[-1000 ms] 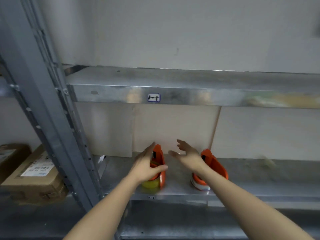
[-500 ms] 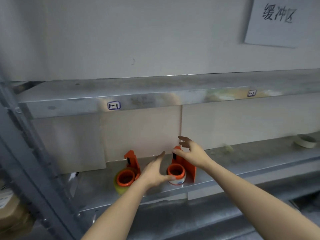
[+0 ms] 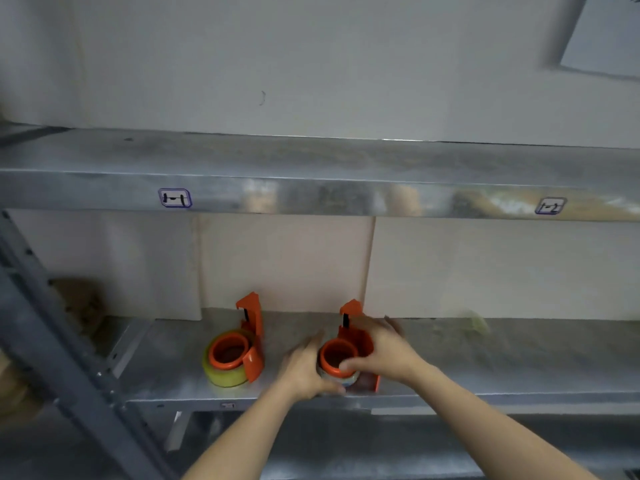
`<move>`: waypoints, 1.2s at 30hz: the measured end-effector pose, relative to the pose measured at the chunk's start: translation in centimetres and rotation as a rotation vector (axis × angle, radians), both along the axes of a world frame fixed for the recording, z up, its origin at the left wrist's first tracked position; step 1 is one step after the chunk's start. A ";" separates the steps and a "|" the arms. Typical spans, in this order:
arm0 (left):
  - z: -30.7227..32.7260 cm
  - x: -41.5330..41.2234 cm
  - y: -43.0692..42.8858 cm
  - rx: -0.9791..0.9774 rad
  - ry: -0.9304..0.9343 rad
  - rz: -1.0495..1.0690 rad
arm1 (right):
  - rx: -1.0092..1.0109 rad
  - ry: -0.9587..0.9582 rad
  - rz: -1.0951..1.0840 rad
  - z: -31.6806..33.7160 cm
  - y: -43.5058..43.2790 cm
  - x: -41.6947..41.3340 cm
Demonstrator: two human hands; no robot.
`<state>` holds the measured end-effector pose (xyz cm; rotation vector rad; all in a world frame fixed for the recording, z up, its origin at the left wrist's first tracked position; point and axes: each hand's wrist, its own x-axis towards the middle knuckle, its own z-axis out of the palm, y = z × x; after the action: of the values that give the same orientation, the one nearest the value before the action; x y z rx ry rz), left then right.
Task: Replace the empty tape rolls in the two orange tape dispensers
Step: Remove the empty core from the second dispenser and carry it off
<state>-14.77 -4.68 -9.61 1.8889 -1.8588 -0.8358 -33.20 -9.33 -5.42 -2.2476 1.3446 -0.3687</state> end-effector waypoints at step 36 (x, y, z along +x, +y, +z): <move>8.7 -8.2 -0.1 -0.350 0.295 0.045 | -0.058 -0.444 -0.251 5.2 3.6 -10.3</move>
<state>-22.98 -4.75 -0.88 1.4990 -1.6509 -0.6784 -43.54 -5.77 -0.23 -1.8867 1.3796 -0.9426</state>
